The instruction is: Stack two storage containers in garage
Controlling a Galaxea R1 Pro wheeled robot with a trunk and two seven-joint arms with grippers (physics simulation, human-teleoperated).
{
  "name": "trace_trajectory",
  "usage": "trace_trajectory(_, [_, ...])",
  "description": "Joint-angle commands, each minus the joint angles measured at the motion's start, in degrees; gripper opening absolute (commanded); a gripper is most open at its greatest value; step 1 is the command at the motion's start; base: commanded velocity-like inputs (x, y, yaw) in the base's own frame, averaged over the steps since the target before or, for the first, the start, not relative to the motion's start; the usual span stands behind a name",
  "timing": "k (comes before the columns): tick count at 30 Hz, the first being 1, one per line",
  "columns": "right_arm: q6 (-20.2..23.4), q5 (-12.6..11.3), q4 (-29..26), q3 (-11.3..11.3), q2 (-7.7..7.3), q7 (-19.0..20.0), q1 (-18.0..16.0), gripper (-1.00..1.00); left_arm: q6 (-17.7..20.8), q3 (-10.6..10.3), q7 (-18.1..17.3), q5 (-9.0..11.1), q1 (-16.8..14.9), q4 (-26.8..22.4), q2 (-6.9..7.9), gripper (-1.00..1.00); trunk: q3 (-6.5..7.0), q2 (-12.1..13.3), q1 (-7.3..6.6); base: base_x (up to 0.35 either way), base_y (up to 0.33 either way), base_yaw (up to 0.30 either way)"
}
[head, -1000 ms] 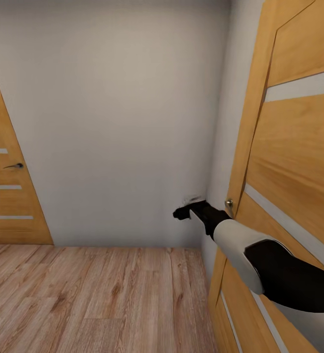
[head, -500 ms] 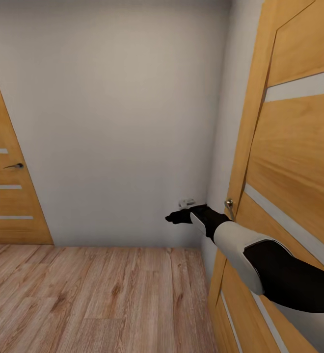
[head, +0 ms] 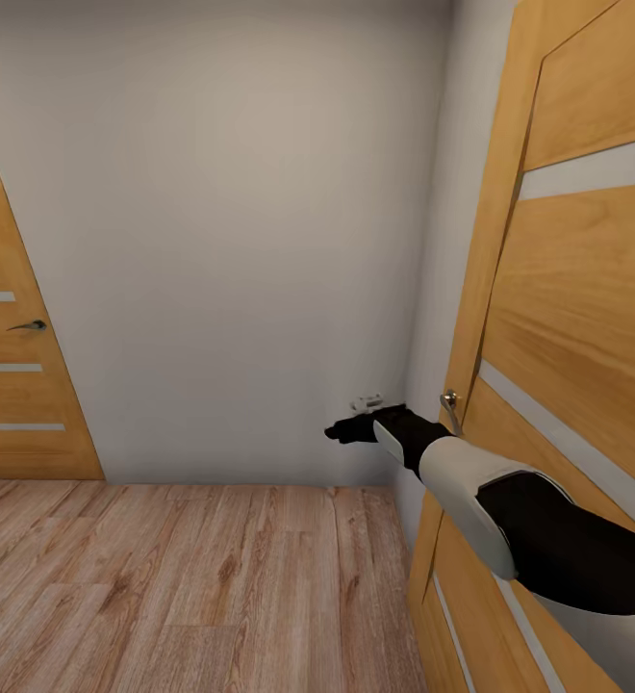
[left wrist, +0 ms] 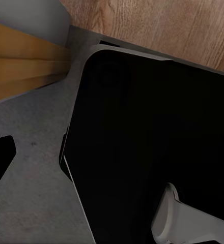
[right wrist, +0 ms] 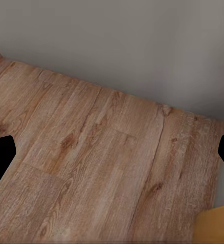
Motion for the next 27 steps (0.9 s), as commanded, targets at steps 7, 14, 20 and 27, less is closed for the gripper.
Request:
trace_trajectory(7, [-4.3, -0.4, 2.6, 0.6, 0.0, -0.4, 9.2, 1.0, -0.1, 0.1, 0.1, 0.1, 0.0, 0.0, 0.03, 1.0, -0.02, 0.0, 0.02, 0.0, 0.0, 0.0])
trace_trajectory(14, [-10.4, -0.1, 3.2, 0.8, -2.06, -0.3, 21.6, 1.0, -0.1, 0.1, 0.1, 0.2, 0.0, 0.1, 0.04, 1.0, -0.02, 0.0, 0.02, 0.0, 0.0, 0.0])
trace_trajectory(20, [-13.7, 0.1, 3.2, 1.0, -6.15, -0.1, 31.8, 1.0, -0.1, 0.1, 0.1, 0.2, 0.0, 0.1, 0.04, 1.0, -0.02, 0.0, 0.02, 0.0, 0.0, 0.0])
trace_trajectory(27, [-20.2, 0.3, 3.8, 1.0, -10.06, 0.1, 44.9, 1.0, -0.1, 0.1, 0.1, 0.3, 0.0, 0.1, 0.04, 1.0, -0.02, 0.0, 0.02, 0.0, 0.0, 0.0])
